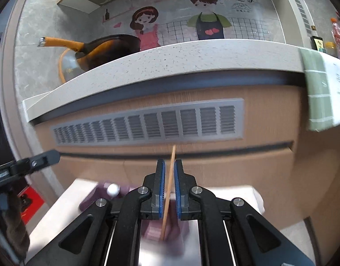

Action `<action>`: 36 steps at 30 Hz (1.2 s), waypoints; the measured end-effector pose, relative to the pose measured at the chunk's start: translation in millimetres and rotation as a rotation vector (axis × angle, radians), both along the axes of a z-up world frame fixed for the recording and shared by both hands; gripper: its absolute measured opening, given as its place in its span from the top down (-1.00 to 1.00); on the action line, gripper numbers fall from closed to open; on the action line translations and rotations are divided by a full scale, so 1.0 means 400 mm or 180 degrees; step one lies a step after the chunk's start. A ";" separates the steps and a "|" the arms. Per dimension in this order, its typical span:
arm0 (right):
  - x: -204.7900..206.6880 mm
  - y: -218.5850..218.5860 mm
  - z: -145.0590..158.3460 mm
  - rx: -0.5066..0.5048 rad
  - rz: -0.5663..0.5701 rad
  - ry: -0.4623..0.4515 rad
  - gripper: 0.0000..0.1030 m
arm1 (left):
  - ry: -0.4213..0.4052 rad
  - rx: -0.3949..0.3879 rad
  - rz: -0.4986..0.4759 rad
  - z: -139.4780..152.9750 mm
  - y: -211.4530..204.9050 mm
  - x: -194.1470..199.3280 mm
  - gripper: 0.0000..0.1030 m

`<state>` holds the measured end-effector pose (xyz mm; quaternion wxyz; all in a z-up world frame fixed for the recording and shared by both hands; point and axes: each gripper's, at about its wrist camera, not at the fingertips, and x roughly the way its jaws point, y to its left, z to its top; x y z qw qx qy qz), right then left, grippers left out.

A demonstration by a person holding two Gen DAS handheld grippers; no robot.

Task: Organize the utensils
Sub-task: 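Lower the ball spoon into the maroon holder with left while right drops the chopstick in, then grasp the wooden spoon with the left gripper while right grasps the light blue spoon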

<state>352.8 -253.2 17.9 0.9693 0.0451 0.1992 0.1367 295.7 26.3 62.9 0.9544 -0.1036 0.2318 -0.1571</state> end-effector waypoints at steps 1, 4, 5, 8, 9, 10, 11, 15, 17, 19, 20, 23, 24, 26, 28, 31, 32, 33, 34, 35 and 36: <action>-0.029 -0.007 -0.003 -0.0025 0.0023 0.0037 0.81 | 0.0046 0.0030 0.0049 -0.015 0.009 -0.026 0.36; -0.123 -0.010 -0.030 -0.0169 0.0157 0.0226 0.76 | 0.0311 0.0059 0.0176 -0.084 0.039 -0.115 0.36; -0.154 -0.009 -0.046 -0.0217 0.0212 0.0294 0.76 | 0.0451 0.0056 0.0211 -0.115 0.049 -0.147 0.36; -0.232 0.010 -0.110 -0.0440 0.0291 0.0513 0.76 | 0.0748 0.0033 0.0308 -0.188 0.070 -0.220 0.36; -0.255 0.021 -0.138 -0.0509 0.0320 0.0619 0.76 | 0.0811 0.0017 0.0354 -0.210 0.080 -0.247 0.36; -0.271 0.030 -0.159 -0.0550 0.0343 0.0709 0.76 | 0.0849 0.0031 0.0413 -0.225 0.088 -0.272 0.36; -0.287 0.036 -0.180 -0.0578 0.0361 0.0800 0.76 | 0.0871 0.0057 0.0461 -0.233 0.095 -0.288 0.36; -0.313 0.036 -0.231 -0.0481 0.0388 0.1030 0.76 | 0.0909 0.0158 0.0666 -0.241 0.135 -0.317 0.36; -0.302 0.036 -0.238 -0.0462 0.0375 0.1094 0.76 | 0.0896 0.0101 0.0734 -0.238 0.155 -0.318 0.36; -0.291 0.040 -0.245 -0.0448 0.0377 0.1138 0.76 | 0.0900 0.0060 0.0761 -0.236 0.158 -0.310 0.36; -0.283 0.045 -0.253 -0.0403 0.0402 0.1193 0.75 | 0.0914 0.0061 0.0738 -0.240 0.155 -0.306 0.36; -0.262 0.066 -0.274 -0.0273 0.0527 0.1383 0.75 | 0.0971 0.0115 0.0624 -0.252 0.128 -0.288 0.36; -0.258 0.078 -0.288 -0.0257 0.0586 0.1451 0.75 | 0.0985 0.0132 0.0582 -0.256 0.115 -0.283 0.36; -0.251 0.101 -0.311 -0.0292 0.0628 0.1529 0.75 | 0.0995 0.0156 0.0535 -0.257 0.096 -0.274 0.36; -0.240 0.119 -0.328 -0.0301 0.0646 0.1603 0.75 | 0.0973 0.0216 0.0513 -0.257 0.084 -0.273 0.36; -0.213 0.133 -0.340 -0.0263 0.0558 0.1693 0.75 | 0.0928 0.0299 0.0541 -0.255 0.075 -0.276 0.36; -0.207 0.136 -0.341 -0.0267 0.0527 0.1702 0.75 | 0.0921 0.0310 0.0555 -0.255 0.075 -0.276 0.36; -0.200 0.141 -0.343 -0.0278 0.0484 0.1709 0.75 | 0.0913 0.0309 0.0577 -0.254 0.075 -0.278 0.36; -0.195 0.145 -0.346 -0.0299 0.0450 0.1709 0.75 | 0.0908 0.0301 0.0587 -0.254 0.075 -0.279 0.36; -0.192 0.150 -0.349 -0.0325 0.0411 0.1707 0.75 | 0.0901 0.0295 0.0593 -0.255 0.076 -0.279 0.36; -0.189 0.155 -0.356 -0.0365 0.0360 0.1719 0.72 | 0.0886 0.0299 0.0596 -0.255 0.072 -0.282 0.36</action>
